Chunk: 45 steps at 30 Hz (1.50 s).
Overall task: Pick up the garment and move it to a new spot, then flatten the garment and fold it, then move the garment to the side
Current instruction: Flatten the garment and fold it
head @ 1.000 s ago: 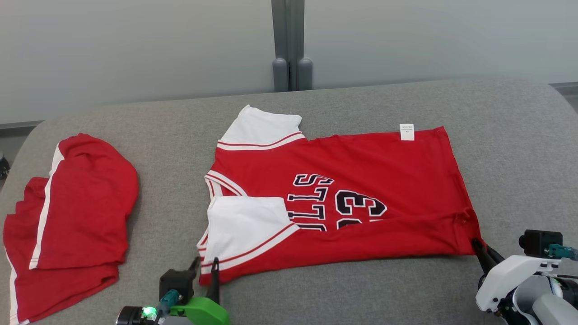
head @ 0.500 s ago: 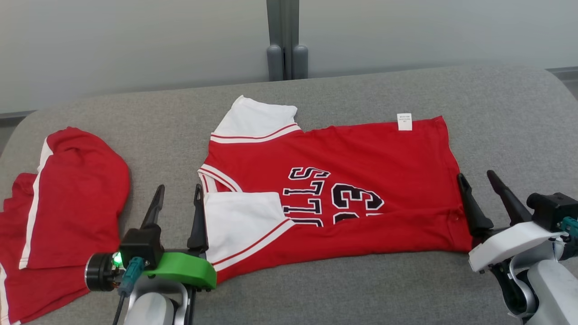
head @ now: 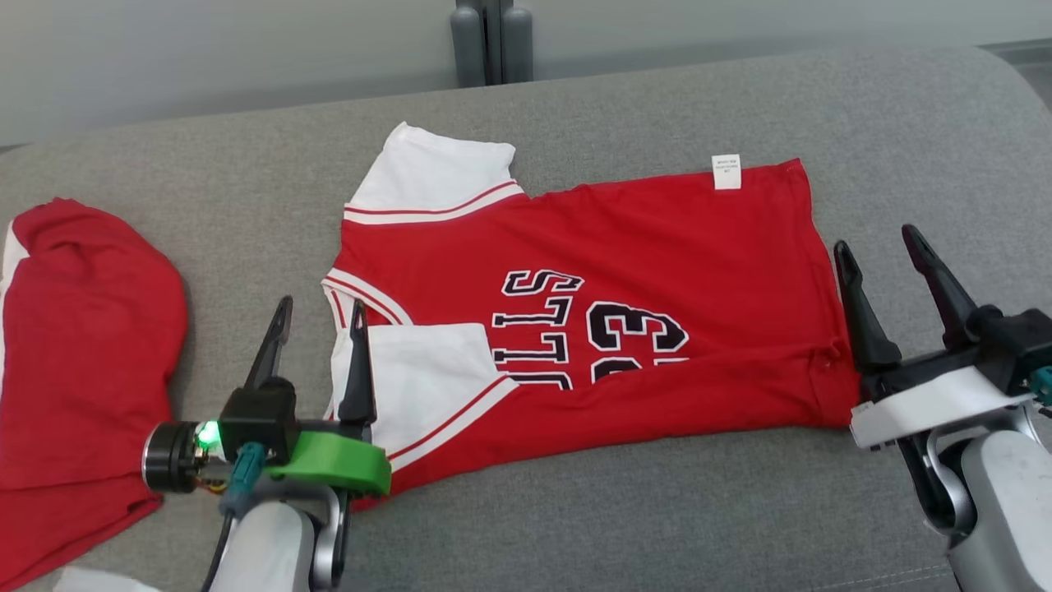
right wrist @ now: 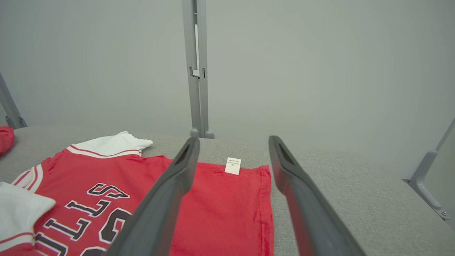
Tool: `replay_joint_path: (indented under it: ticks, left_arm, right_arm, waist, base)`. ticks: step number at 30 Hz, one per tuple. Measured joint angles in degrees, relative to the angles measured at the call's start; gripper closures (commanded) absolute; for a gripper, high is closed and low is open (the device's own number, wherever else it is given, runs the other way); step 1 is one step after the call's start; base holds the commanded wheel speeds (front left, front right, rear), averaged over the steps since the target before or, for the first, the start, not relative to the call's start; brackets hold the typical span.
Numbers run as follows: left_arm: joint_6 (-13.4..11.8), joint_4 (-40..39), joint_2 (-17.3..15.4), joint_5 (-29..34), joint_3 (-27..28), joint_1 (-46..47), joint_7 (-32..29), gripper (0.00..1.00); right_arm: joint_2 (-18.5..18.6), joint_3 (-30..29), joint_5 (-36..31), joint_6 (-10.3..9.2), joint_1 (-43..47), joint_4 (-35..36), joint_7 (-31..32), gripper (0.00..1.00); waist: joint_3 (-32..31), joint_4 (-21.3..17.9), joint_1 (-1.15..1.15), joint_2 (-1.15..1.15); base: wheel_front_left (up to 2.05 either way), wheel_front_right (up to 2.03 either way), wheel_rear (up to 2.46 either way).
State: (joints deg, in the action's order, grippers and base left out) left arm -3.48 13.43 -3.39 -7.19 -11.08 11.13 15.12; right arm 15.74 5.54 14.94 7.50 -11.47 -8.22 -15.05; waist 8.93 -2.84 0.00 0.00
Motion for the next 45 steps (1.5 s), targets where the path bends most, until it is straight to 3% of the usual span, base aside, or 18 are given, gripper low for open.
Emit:
replay_joint_path:
  ticks: [6,8,11,16,18,20,21,22,23,27,34,45]
  left_arm:
    - [1.2,10.1,-2.9,2.5,-0.4,10.5,-2.3,0.0]
    - [2.8,12.5,-4.5,3.6,-0.9,16.6,-4.9,0.0]
    - [7.9,16.0,-8.1,5.1,-3.7,25.4,-10.6,0.0]
    - [10.6,21.5,-13.6,4.0,-7.3,39.2,-20.0,0.0]
    - [10.8,23.6,-15.6,0.3,-11.8,44.2,-24.8,0.0]
    - [10.9,24.4,-19.4,-7.5,-23.3,49.6,-31.8,0.0]
    - [11.0,23.5,-23.4,-12.7,-29.6,53.0,-35.2,0.0]
    - [11.0,22.8,-25.7,-15.7,-32.3,55.3,-36.8,0.0]
    - [11.0,21.8,-27.3,-18.5,-34.8,57.7,-38.2,0.0]
    - [11.0,20.7,-32.7,-25.9,-42.7,62.2,-42.3,0.0]
    - [11.0,23.0,-36.4,-32.3,-48.5,66.4,-42.0,0.0]
    - [11.0,30.9,-35.8,-36.1,-52.7,70.3,-39.8,0.0]
  right_arm:
    - [-0.3,3.1,-1.1,0.0,-4.5,-0.1,0.0,0.0]
    - [-0.3,3.7,-1.0,0.0,-6.7,-0.3,0.0,0.0]
    - [-0.3,4.9,-1.1,0.0,-9.9,-0.7,0.0,0.0]
    - [-0.3,8.1,-1.0,0.0,-15.3,-1.3,0.0,0.0]
    - [-0.4,9.2,-0.8,0.01,-17.3,-1.4,0.0,0.0]
    - [-1.5,11.0,-0.4,0.0,-19.6,-2.0,0.0,0.0]
    - [-3.5,12.8,-0.5,0.01,-20.9,-2.7,0.0,0.0]
    - [-7.4,12.6,-0.4,-0.23,-21.7,-2.8,0.0,0.0]
    - [-9.0,14.0,-0.3,0.13,-22.4,-3.0,0.0,0.0]
    - [-7.2,14.2,0.7,-0.02,-24.6,-3.6,0.0,0.0]
    - [-8.0,13.7,1.4,-0.01,-25.7,-3.4,0.0,0.0]
    - [-8.4,13.4,1.3,0.0,-25.5,-3.0,0.0,0.0]
  waist:
    - [4.2,-1.4,0.0,0.0]
    - [5.8,-2.1,0.0,0.0]
    - [8.4,-3.1,0.0,0.0]
    - [12.7,-5.1,0.0,0.0]
    - [14.4,-6.3,0.0,0.0]
    - [16.4,-8.2,0.01,0.0]
    - [17.4,-9.6,0.01,0.0]
    - [18.0,-10.4,0.01,0.0]
    - [18.6,-11.0,0.01,0.0]
    - [20.7,-13.5,0.02,0.0]
    - [23.4,-16.8,0.01,0.0]
    - [25.4,-18.7,0.01,0.0]
  base:
    - [0.0,0.0,0.0]
    - [0.0,0.0,0.0]
    - [0.0,0.0,0.0]
    - [0.0,0.0,0.0]
    - [0.0,0.0,0.0]
    - [0.0,0.0,0.0]
    - [0.0,0.0,0.0]
    - [0.0,0.0,0.0]
    - [0.0,0.0,0.0]
    - [0.0,0.0,0.0]
    - [0.0,0.0,0.0]
    - [0.0,0.0,0.0]
